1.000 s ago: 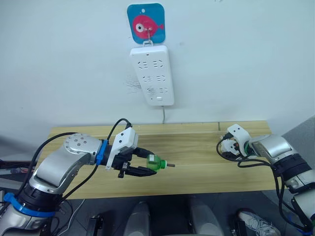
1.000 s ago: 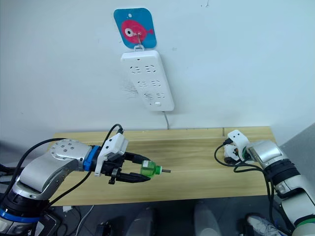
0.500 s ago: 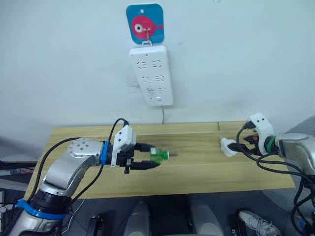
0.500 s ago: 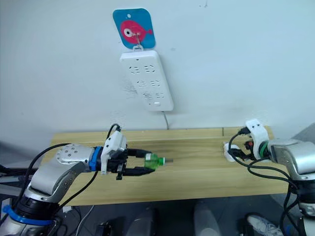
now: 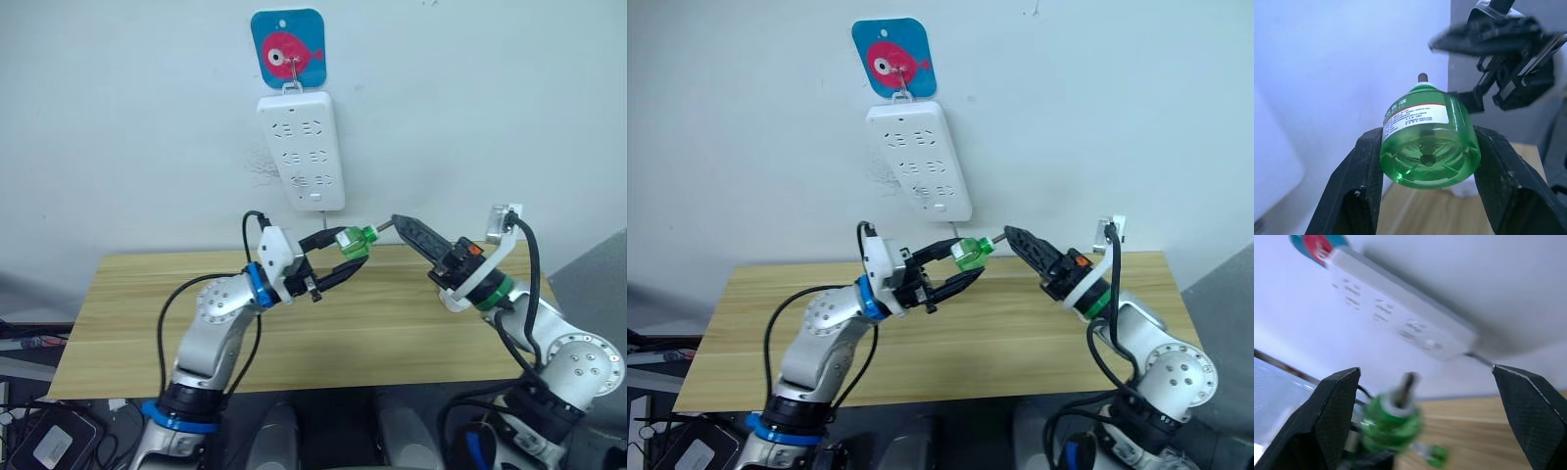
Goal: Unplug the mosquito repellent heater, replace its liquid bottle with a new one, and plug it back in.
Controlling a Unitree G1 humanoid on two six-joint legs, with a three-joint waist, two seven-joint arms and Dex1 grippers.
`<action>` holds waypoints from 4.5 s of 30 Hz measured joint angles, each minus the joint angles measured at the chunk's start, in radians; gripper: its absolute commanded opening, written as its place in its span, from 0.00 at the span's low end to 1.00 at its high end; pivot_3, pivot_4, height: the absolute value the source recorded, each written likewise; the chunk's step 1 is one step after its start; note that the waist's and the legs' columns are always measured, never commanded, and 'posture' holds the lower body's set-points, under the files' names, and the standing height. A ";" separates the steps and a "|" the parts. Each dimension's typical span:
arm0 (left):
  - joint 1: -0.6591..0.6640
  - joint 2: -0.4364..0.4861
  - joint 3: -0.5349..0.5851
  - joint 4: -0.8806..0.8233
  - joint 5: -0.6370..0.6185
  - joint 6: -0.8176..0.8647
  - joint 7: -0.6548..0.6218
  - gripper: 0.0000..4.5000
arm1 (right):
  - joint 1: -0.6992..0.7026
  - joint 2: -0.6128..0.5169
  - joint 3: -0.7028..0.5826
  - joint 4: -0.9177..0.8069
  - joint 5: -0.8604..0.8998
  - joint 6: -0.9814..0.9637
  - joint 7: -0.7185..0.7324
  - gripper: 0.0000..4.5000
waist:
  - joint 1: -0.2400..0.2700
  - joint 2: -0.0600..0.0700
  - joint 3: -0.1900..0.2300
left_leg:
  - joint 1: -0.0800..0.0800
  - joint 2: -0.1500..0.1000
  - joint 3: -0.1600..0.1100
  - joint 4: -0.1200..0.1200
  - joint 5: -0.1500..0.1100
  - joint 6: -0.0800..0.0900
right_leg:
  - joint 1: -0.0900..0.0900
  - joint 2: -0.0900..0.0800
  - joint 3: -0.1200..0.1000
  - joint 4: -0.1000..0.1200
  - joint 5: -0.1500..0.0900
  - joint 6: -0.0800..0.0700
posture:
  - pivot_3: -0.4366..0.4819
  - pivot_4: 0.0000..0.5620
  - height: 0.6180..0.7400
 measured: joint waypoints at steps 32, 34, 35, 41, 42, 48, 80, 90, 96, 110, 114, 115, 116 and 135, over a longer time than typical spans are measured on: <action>-0.018 0.014 -0.026 -0.058 0.015 -0.001 0.053 0.57 | 0.157 -0.295 0.479 0.038 0.409 -0.549 -0.258 0.18 | -0.026 0.000 0.000 | 0.000 0.000 0.000 0.000 0.000 0.000 | 0.000 0.001 0.000 -0.001 0.000 0.000 | 0.31 0.37 0.95; -0.016 0.032 -0.024 -0.056 0.010 0.003 0.043 0.72 | 0.162 -0.307 0.495 0.038 0.417 -0.565 -0.260 0.18 | -0.025 0.000 0.000 | 0.000 0.000 0.000 0.000 0.000 0.000 | 0.000 0.001 0.000 -0.001 0.000 0.000 | 0.31 0.37 0.95; -0.010 0.046 -0.029 -0.052 0.010 0.010 0.030 0.78 | 0.162 -0.311 0.503 0.036 0.424 -0.570 -0.259 0.18 | -0.026 0.000 0.000 | 0.000 0.000 0.000 0.000 0.000 0.000 | 0.000 0.001 0.000 -0.001 0.000 0.000 | 0.31 0.37 0.95; 0.060 0.211 -0.017 -0.059 -0.036 0.154 -0.058 1.00 | 0.181 -0.439 0.503 0.032 0.328 -0.587 -0.207 0.18 | -0.024 0.000 0.000 | 0.000 0.000 0.000 -0.001 0.000 0.000 | 0.000 0.001 0.000 -0.001 0.000 0.000 | 0.34 0.38 0.95; 0.075 0.257 -0.012 -0.060 -0.050 0.190 -0.084 1.00 | 0.190 -0.472 0.508 0.032 0.265 -0.587 -0.177 0.18 | -0.022 0.000 0.000 | 0.000 0.000 0.000 -0.001 0.000 0.000 | 0.000 0.001 0.000 -0.001 0.000 0.000 | 0.34 0.38 0.95; 0.097 0.470 -0.006 -0.075 -0.076 0.283 -0.257 1.00 | 0.210 -0.612 0.724 0.135 -0.364 -0.789 0.033 0.18 | -0.017 0.000 0.000 | 0.001 0.000 0.000 -0.001 0.000 0.000 | -0.001 0.002 0.000 -0.001 -0.001 0.000 | 0.36 0.39 0.95; 0.107 0.412 -0.048 -0.190 -0.055 0.422 -0.146 1.00 | 0.016 -0.292 0.726 1.183 -1.125 -1.541 0.301 0.72 | -0.006 0.000 0.000 | 0.002 0.000 0.001 -0.001 0.000 0.000 | -0.003 0.001 0.002 0.006 -0.001 -0.001 | 0.41 0.40 0.95; 0.202 0.368 0.073 -0.225 -0.059 0.427 -0.010 1.00 | 0.286 -0.436 0.702 0.567 -1.069 -1.286 0.412 0.99 | 0.007 0.000 0.000 | 0.001 0.000 0.001 -0.001 0.000 0.000 | -0.003 0.000 0.003 0.005 -0.001 -0.001 | 0.40 0.43 0.95; 0.388 0.293 0.238 -0.299 -0.104 0.488 0.147 1.00 | 0.300 -0.623 0.739 0.221 -0.986 -1.057 0.584 0.99 | 0.006 0.000 0.001 | 0.004 0.001 0.000 -0.001 0.000 0.000 | 0.000 0.001 0.002 0.005 -0.002 -0.002 | 0.42 0.42 0.95; 0.905 0.140 0.529 -0.241 -0.076 0.325 0.286 1.00 | 0.056 -0.903 0.825 0.101 -0.884 -0.865 0.968 0.99 | 0.050 -0.001 0.001 | 0.004 0.001 0.000 -0.001 0.000 0.000 | 0.005 -0.001 -0.001 -0.009 -0.001 -0.002 | 0.49 0.41 0.95; 0.899 0.139 0.543 -0.121 -0.062 0.262 0.270 1.00 | -0.015 -0.908 0.845 0.123 -0.888 -0.865 1.002 0.99 | 0.064 -0.002 0.001 | 0.002 0.000 0.000 -0.001 0.000 0.000 | 0.005 -0.001 -0.001 -0.010 -0.001 -0.002 | 0.50 0.41 0.95; 0.892 0.141 0.543 -0.098 -0.055 0.242 0.264 1.00 | -0.024 -0.906 0.851 0.126 -0.889 -0.864 1.006 0.99 | 0.066 -0.002 0.001 | 0.001 0.000 -0.001 -0.001 0.000 0.000 | 0.005 -0.001 -0.002 -0.010 -0.001 -0.001 | 0.50 0.41 0.95; 0.878 0.146 0.543 -0.073 -0.051 0.225 0.261 1.00 | -0.026 -0.904 0.855 0.130 -0.893 -0.864 1.013 0.99 | 0.070 -0.002 0.001 | 0.001 0.000 -0.002 -0.001 0.000 0.000 | 0.005 -0.002 -0.002 -0.010 -0.001 -0.001 | 0.50 0.41 0.95; 0.712 0.206 0.539 0.040 -0.036 0.161 0.219 1.00 | -0.027 -0.895 0.862 0.106 -0.904 -0.816 1.022 0.99 | 0.067 -0.003 0.002 | 0.001 0.000 -0.002 -0.002 0.000 0.000 | 0.004 -0.002 -0.003 -0.010 0.000 -0.002 | 0.48 0.45 0.95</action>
